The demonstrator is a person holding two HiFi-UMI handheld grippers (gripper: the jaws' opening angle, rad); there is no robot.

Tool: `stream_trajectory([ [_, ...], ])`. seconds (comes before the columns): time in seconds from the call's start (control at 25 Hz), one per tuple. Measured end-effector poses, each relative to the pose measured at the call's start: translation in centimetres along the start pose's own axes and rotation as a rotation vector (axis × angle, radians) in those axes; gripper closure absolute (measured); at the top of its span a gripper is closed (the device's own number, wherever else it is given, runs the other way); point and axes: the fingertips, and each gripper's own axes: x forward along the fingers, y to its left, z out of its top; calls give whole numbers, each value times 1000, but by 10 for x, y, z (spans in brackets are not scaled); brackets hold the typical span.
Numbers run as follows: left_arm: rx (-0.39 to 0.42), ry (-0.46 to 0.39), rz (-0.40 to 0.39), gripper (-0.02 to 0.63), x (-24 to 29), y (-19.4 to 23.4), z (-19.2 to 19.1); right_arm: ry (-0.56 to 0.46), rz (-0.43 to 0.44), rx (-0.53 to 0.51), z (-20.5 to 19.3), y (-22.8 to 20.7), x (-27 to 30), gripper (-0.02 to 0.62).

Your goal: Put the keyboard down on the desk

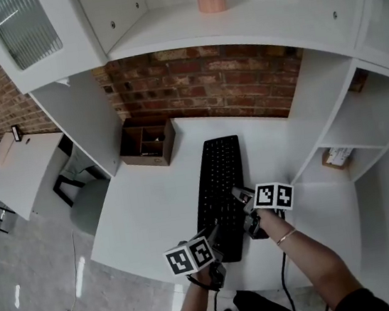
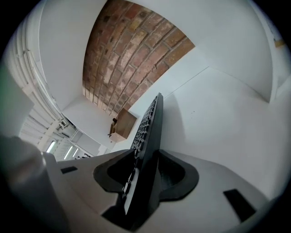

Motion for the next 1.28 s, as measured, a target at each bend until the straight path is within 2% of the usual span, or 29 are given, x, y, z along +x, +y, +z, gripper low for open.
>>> stream_trajectory([
  [0.2, 9, -1, 12, 492, -1, 1, -2, 3, -46, -98, -2, 0, -2, 417],
  [0.4, 18, -8, 18, 492, -7, 0, -4, -13, -120, -308, 3, 3, -6, 410],
  [0.56, 30, -22, 21, 492, -11, 0, -2, -44, -167, -433, 11, 5, -14, 446],
  [0.6, 37, -27, 23, 492, -12, -1, -2, -59, -176, -455, 14, 6, -17, 472],
  [0.68, 55, -37, 28, 492, -14, -2, 0, -89, -183, -478, 20, 8, -25, 485],
  [0.84, 84, -72, 41, 497, -20, -3, 6, -147, -164, -502, 27, 23, -41, 505],
  [1.08, 151, -139, 49, 511, -37, -9, 18, -223, -59, -504, 21, 64, -74, 541],
  [1.28, 239, -196, 64, 568, -53, -17, 26, -275, 16, -497, 6, 95, -106, 557],
])
